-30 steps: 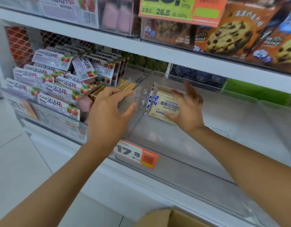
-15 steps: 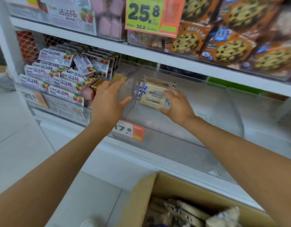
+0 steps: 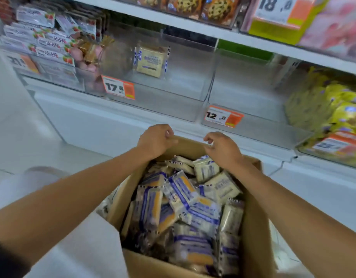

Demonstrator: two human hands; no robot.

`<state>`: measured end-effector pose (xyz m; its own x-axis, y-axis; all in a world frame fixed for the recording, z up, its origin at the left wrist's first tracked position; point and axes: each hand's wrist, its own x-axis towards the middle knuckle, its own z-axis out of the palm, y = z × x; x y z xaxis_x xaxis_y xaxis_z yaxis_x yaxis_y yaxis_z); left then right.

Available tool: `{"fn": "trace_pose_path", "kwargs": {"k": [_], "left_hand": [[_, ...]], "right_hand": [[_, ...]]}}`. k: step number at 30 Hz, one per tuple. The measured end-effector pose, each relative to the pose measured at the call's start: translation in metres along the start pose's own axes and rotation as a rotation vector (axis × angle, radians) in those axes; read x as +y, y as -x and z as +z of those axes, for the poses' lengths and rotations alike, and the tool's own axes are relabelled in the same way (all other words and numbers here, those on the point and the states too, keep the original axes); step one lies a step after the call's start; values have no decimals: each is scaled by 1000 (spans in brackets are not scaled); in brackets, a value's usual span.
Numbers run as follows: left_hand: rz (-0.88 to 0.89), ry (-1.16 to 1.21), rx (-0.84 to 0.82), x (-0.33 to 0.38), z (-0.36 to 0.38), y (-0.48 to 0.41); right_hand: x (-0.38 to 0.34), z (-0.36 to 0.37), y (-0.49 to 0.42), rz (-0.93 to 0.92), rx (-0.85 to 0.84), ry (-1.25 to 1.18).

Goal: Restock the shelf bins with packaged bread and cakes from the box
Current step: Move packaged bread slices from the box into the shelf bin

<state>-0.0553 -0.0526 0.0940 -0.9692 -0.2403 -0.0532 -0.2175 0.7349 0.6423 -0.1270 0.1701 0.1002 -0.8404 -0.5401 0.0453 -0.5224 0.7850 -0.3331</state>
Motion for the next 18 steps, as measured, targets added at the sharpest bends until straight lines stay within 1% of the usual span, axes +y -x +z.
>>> {"fn": "trace_pose_path", "kwargs": {"k": [2,3,6,7,9,11,14,15,18], "left_hand": [[4,-28,-96,-2,24,5],[11,-20,-127,-3,34,7],[3,27,-165,-8,59,6],[-10,45,-178,-10,65,4],[-36,79,-211,-13,75,0],[-57,112,-244,-12,83,-5],[-73,152,-312,-7,93,-8],[-69,156,-338,-3,96,-8],[-40,137,-347,11,102,-9]], "right_hand": [[34,13,25,105,-45,-29],[48,21,33,178,-45,-81],[81,44,40,459,-50,-262],[87,53,40,495,-74,-292],[91,70,36,479,-139,-370],[89,86,27,455,-140,-391],[77,105,17,363,-78,-186],[69,105,15,307,-58,-174],[45,89,12,130,-30,-355]]}}
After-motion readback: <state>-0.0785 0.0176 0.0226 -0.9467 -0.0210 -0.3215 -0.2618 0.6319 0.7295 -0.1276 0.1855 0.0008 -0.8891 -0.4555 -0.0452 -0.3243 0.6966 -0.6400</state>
